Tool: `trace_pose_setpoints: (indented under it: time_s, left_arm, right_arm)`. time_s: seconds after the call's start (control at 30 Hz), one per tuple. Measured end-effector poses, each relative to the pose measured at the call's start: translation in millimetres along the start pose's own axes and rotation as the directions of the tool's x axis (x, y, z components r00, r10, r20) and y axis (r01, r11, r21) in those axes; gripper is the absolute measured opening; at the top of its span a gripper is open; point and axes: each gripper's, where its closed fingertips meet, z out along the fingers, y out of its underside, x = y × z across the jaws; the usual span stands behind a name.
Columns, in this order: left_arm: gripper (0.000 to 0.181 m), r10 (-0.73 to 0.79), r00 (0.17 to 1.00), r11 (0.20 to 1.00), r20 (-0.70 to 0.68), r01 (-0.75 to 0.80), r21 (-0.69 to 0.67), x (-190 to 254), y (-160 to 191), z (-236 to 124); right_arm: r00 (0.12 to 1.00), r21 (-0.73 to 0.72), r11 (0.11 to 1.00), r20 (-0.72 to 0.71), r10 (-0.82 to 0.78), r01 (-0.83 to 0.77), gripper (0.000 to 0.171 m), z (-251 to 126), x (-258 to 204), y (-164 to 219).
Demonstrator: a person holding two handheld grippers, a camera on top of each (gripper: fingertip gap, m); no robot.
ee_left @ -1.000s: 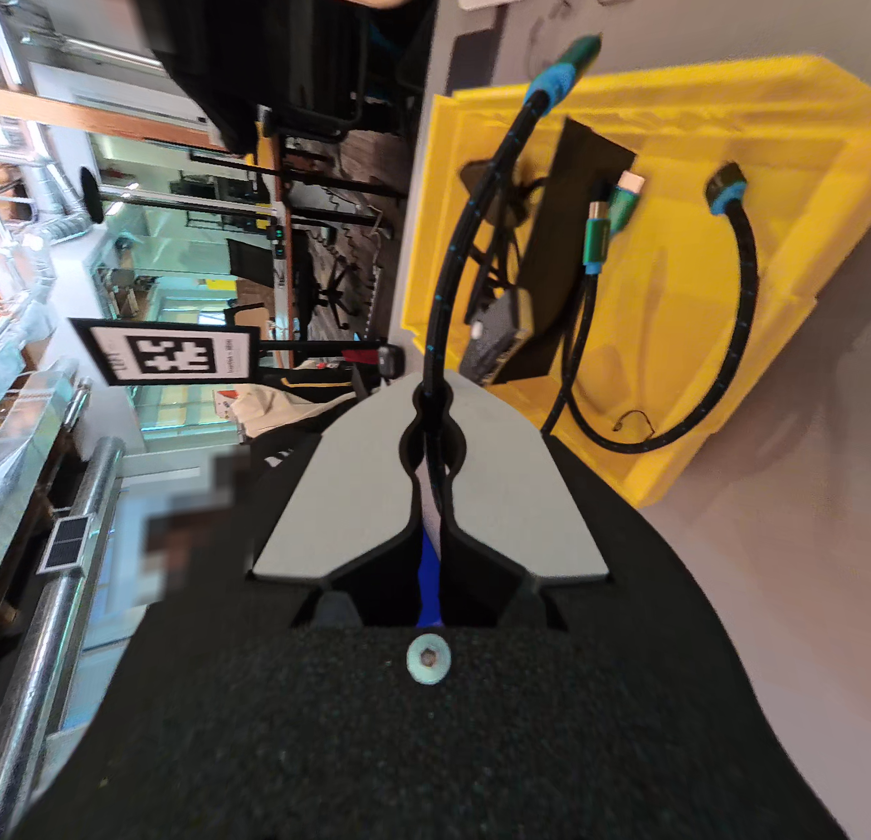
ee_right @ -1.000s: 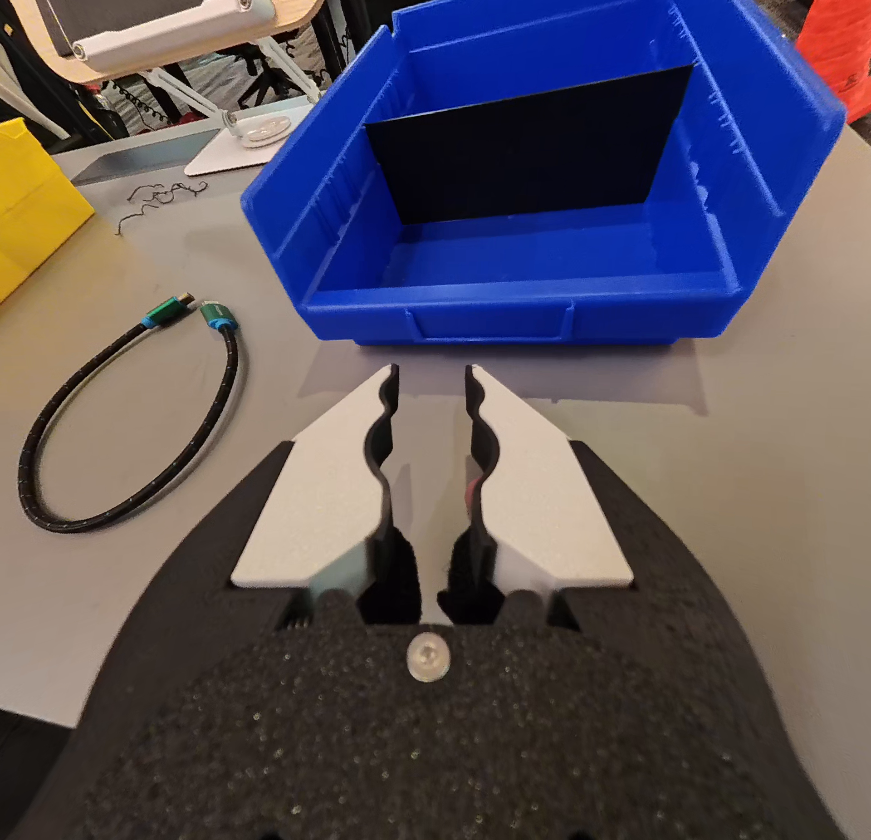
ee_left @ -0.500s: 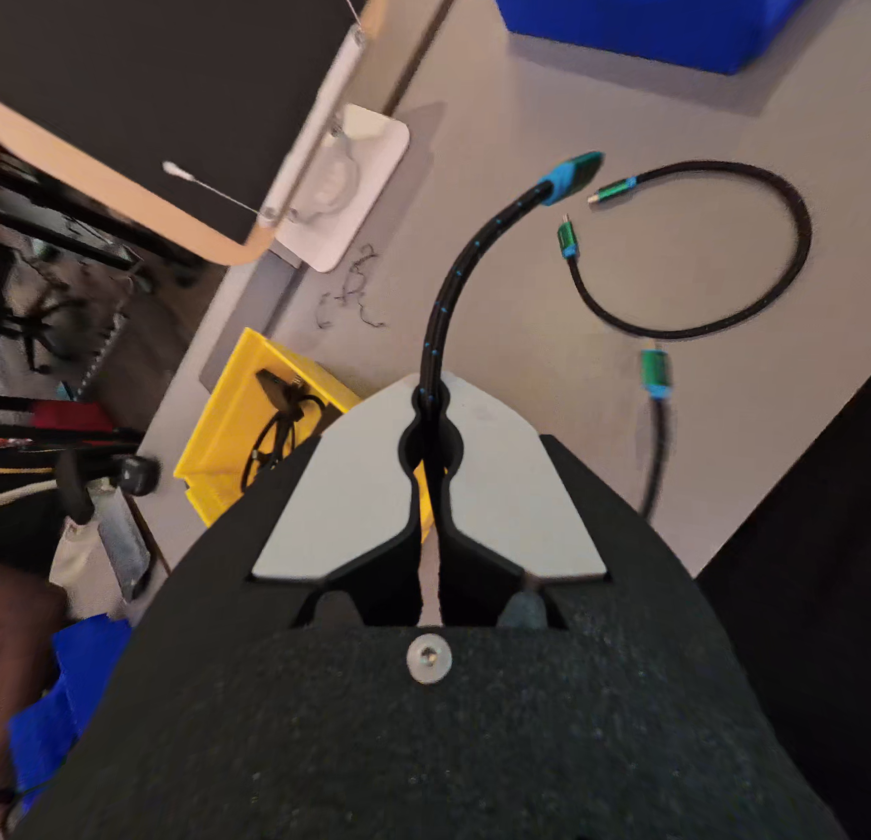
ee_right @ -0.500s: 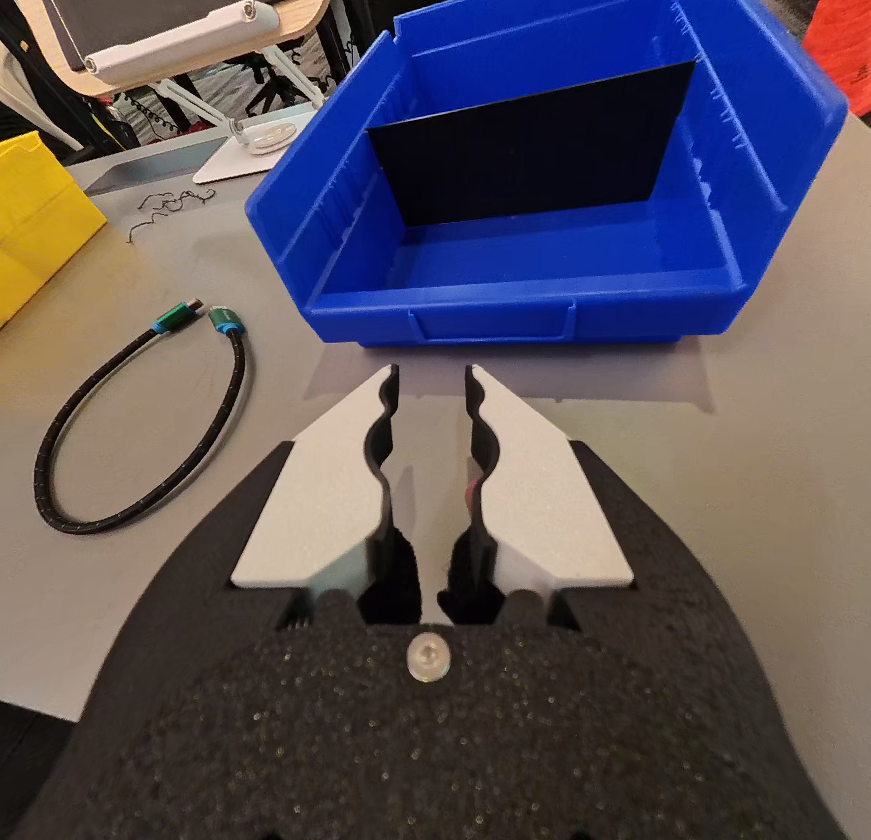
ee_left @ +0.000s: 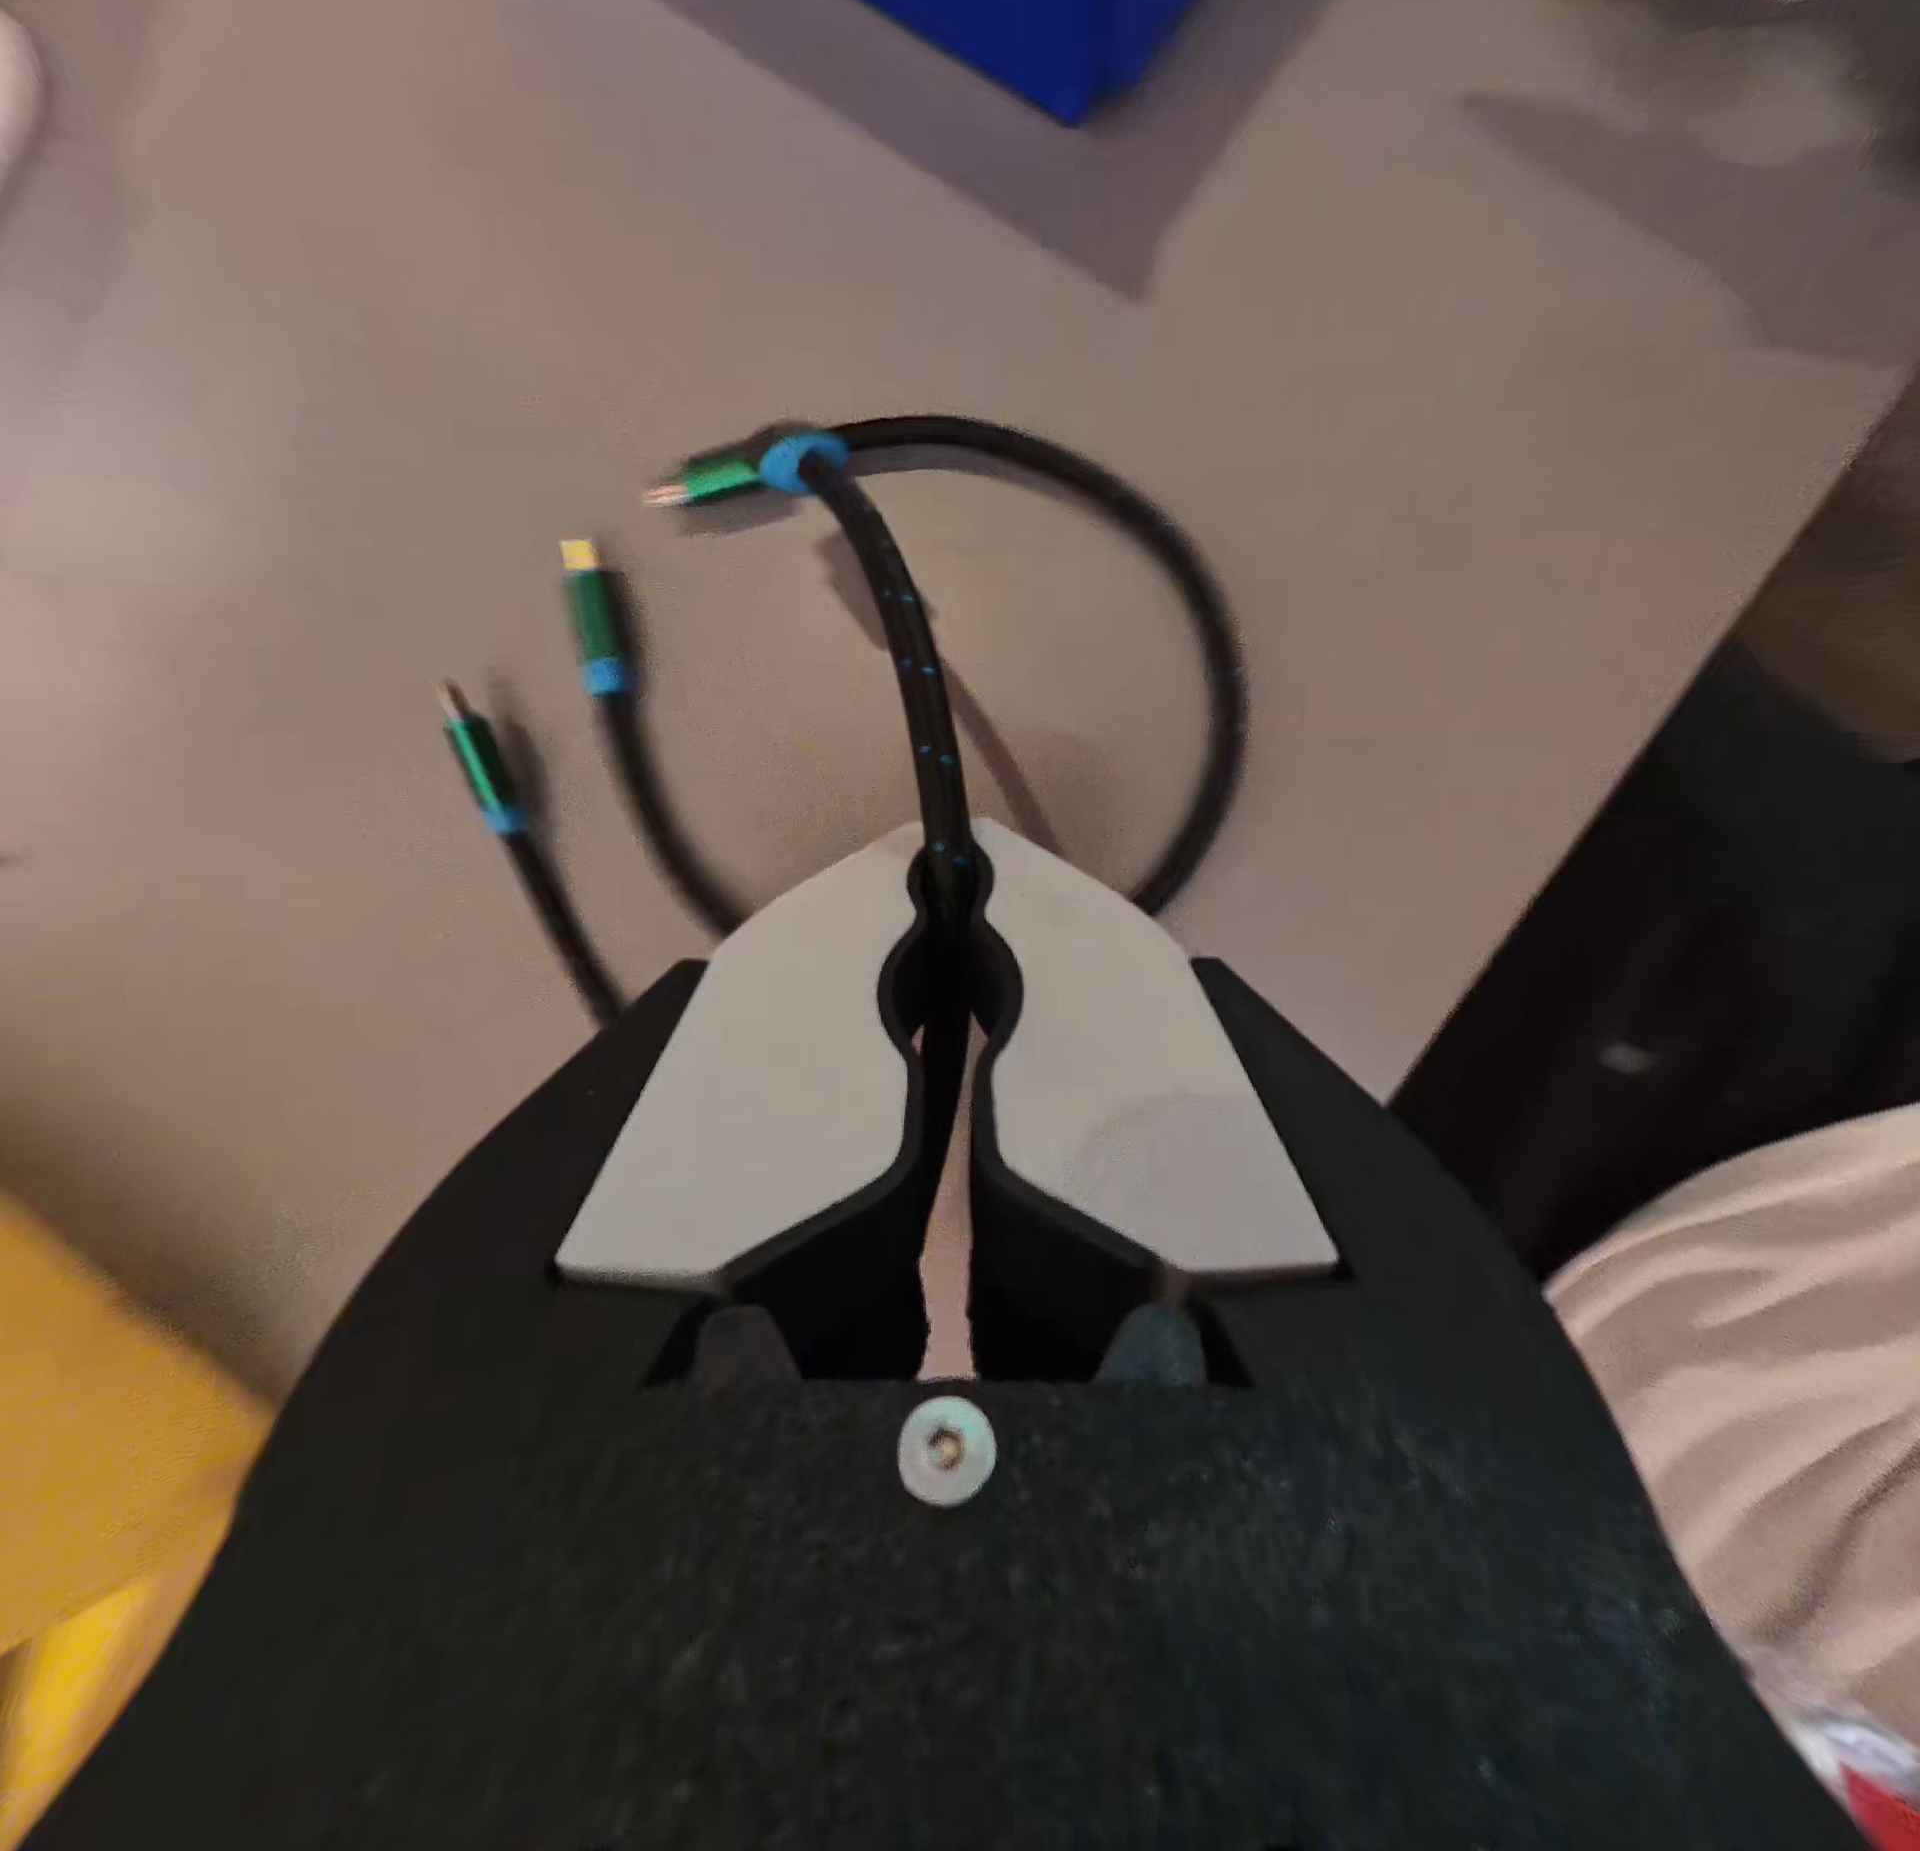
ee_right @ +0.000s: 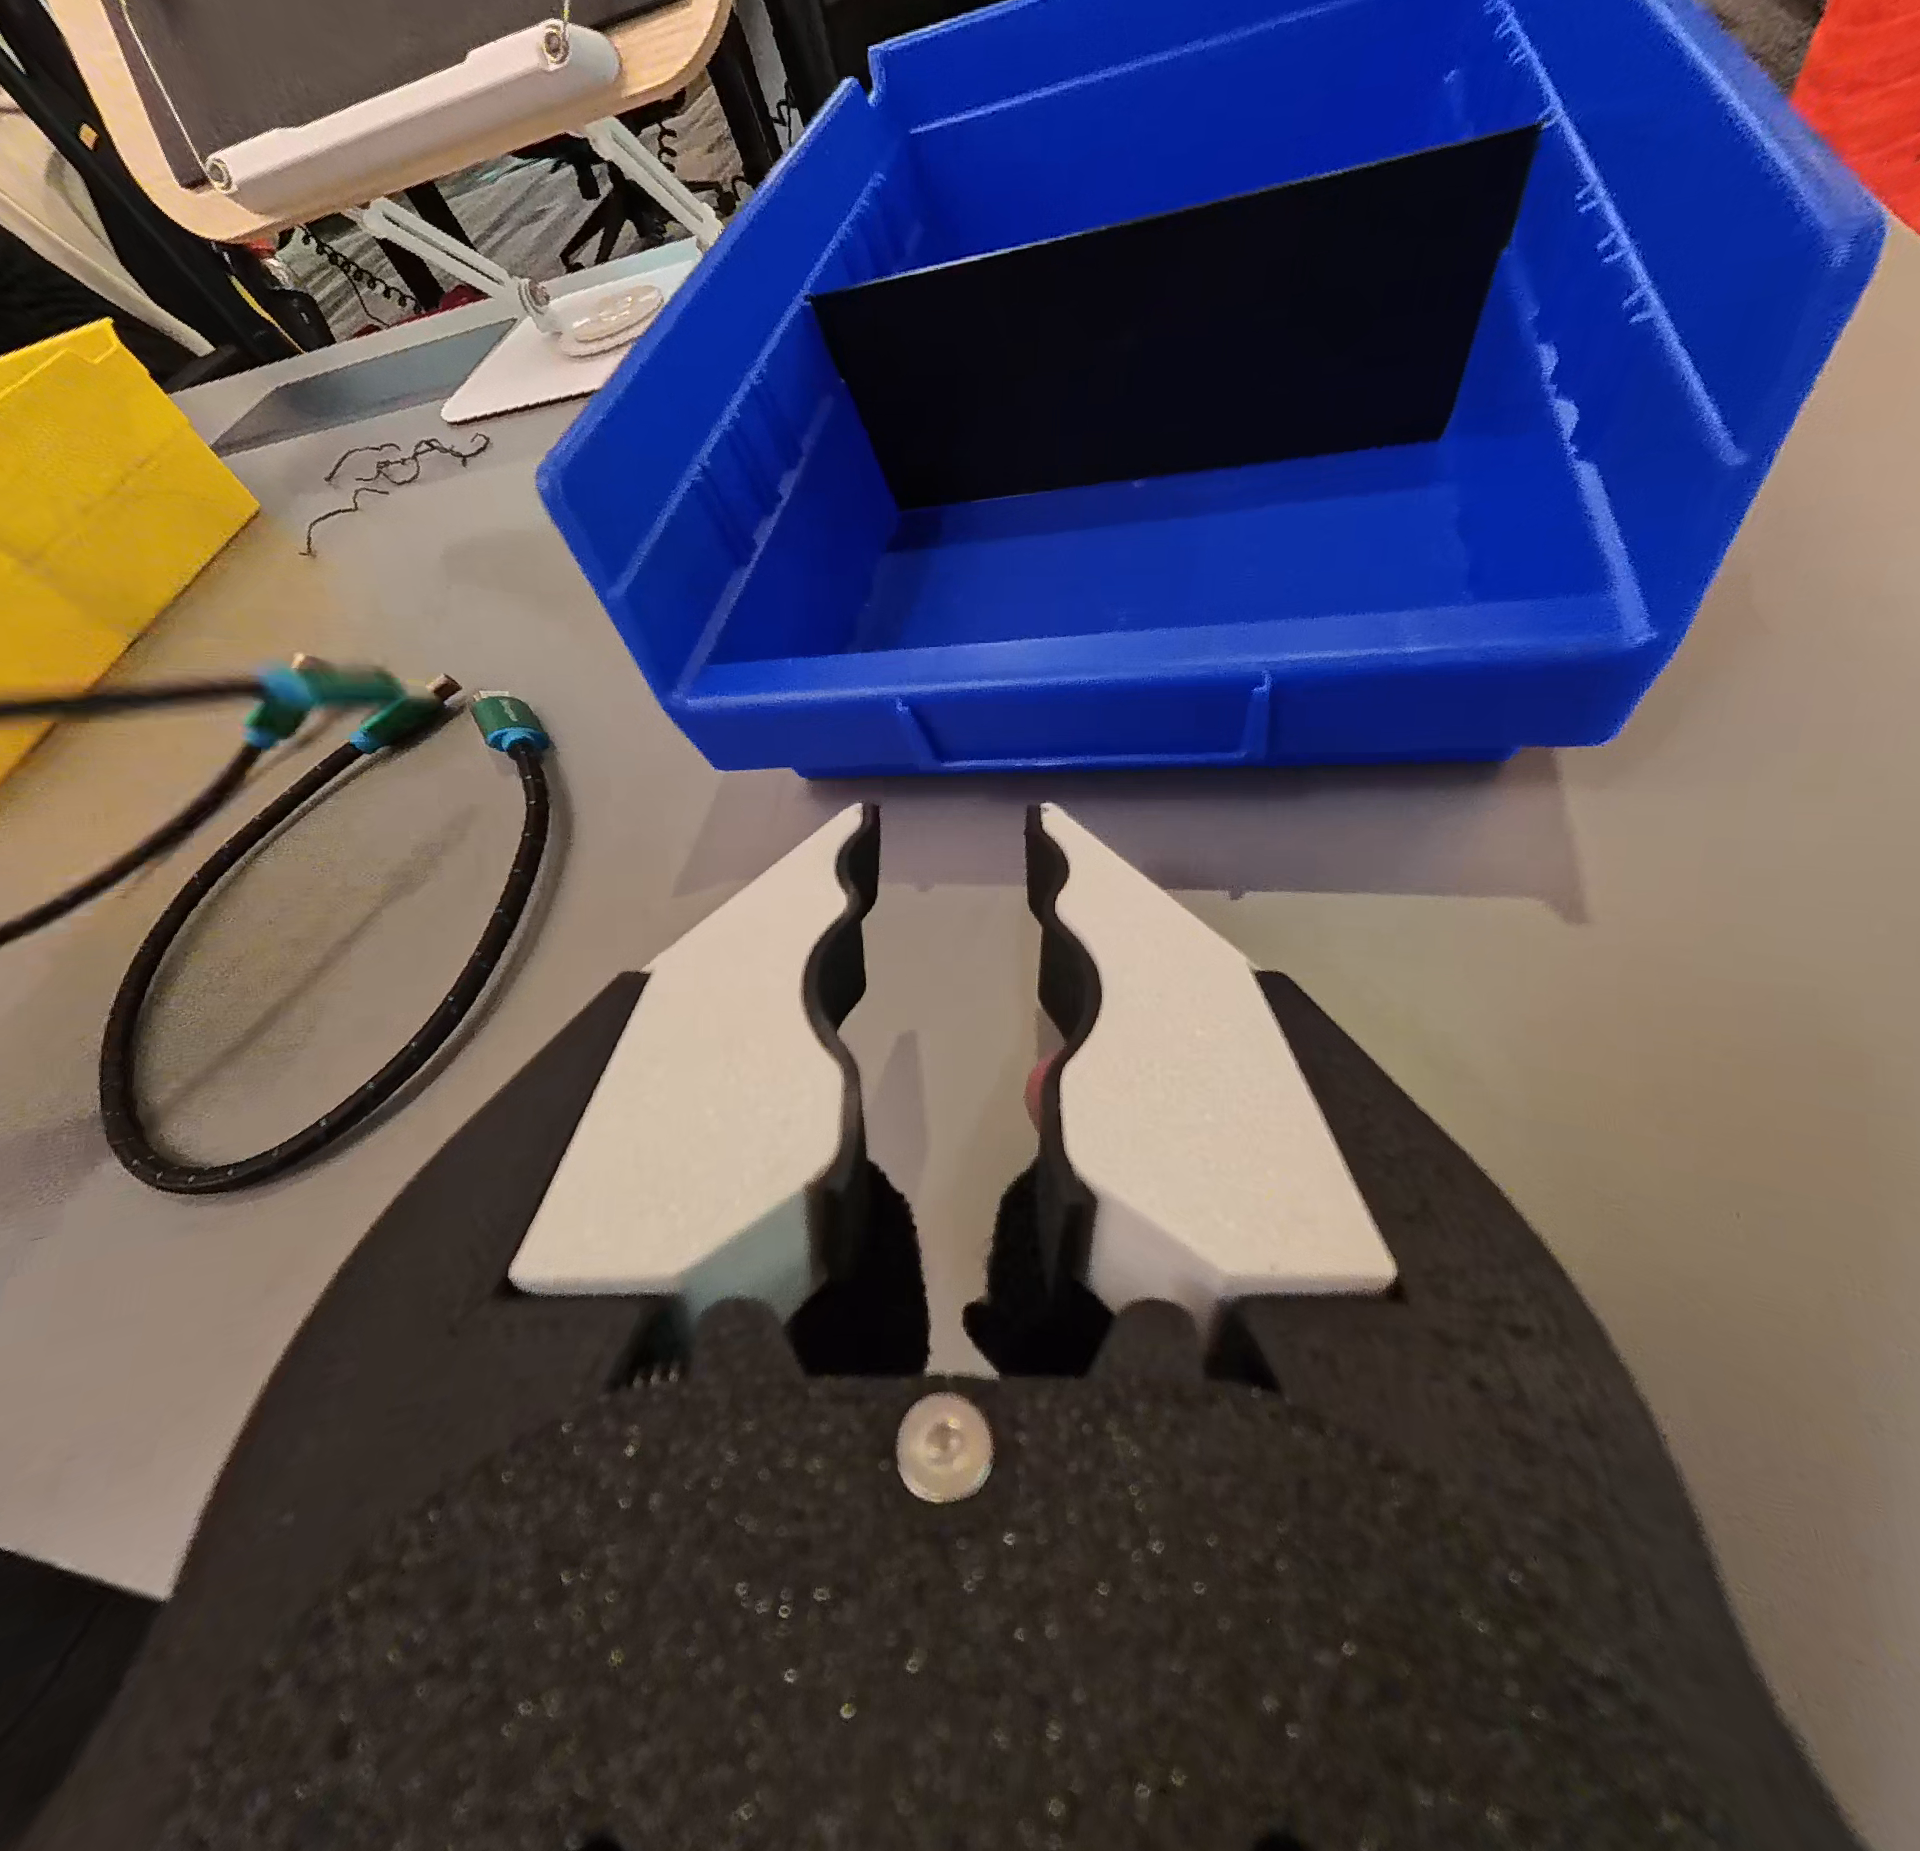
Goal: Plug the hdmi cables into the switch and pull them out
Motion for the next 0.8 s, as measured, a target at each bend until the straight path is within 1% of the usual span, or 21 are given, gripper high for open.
trace_pose_setpoints:
  time_s: [0.13,0.2,0.27,0.33,0.4,0.43,0.5,0.57,0.63,0.7,0.77,0.8]
  left_arm:
    - [0.002,-0.18,0.972,0.982,-0.151,0.187,0.037,40.1,-15.5,38.8]
    - [0.009,-0.253,0.943,0.961,-0.214,0.27,0.055,52.0,-25.2,51.3]
    - [0.014,-0.293,0.932,0.945,-0.212,0.316,0.084,52.7,-32.8,58.1]
    - [0.02,-0.326,0.924,0.921,-0.197,0.358,0.154,47.7,-44.2,56.4]
    - [0.022,-0.319,0.919,0.892,-0.23,0.374,0.255,47.1,-57.7,43.0]
    - [0.024,-0.297,0.925,0.881,-0.237,0.361,0.307,45.8,-62.5,33.5]
    - [0.028,-0.245,0.952,0.857,-0.182,0.301,0.419,32.9,-64.6,9.6]
    - [0.028,-0.178,0.981,0.837,-0.08,0.193,0.512,14.7,-52.1,-19.3]
    - [0.028,-0.177,0.984,0.816,0.009,0.141,0.561,-6.5,-22.9,-46.4]
    - [0.029,-0.213,0.977,0.799,0.011,0.168,0.578,-18.4,16.9,-65.2]
    - [0.043,-0.254,0.967,0.791,-0.009,0.213,0.574,-24.1,62.3,-72.7]
    - [0.044,-0.286,0.958,0.785,0.009,0.229,0.576,-29.9,86.1,-73.5]
  right_arm:
    - [1.0,0.007,1.0,0.001,0.009,-0.009,0.027,-2.2,0.8,-0.5]
    - [1.0,0.007,1.0,0.002,0.015,-0.015,0.027,-1.8,2.1,-0.9]
    - [1.0,0.006,1.0,0.004,0.02,-0.02,0.027,-0.8,2.7,-0.9]
    - [1.0,0.006,1.0,0.005,0.021,-0.021,0.027,-0.6,2.3,-1.2]
    - [1.0,0.008,1.0,0.007,0.018,-0.018,0.027,-0.6,1.6,-1.5]
    - [1.0,0.007,1.0,0.008,0.018,-0.018,0.027,-0.5,1.3,-1.3]
    - [1.0,0.007,1.0,0.014,0.019,-0.019,0.027,-0.5,-0.3,-1.0]
    - [0.999,0.023,0.999,0.036,0.022,-0.022,0.028,-2.6,-5.9,-3.8]
    - [0.997,0.04,0.999,0.073,0.013,-0.016,0.028,-5.7,-15.7,-6.8]
    - [0.99,0.045,0.999,0.142,-0.006,0.0,0.029,-9.0,-34.0,-7.3]
    - [0.976,0.039,0.999,0.216,-0.032,0.024,0.029,-11.8,-58.3,-4.5]
    - [0.964,0.029,0.999,0.265,-0.03,0.024,0.029,-13.5,-74.2,-1.6]
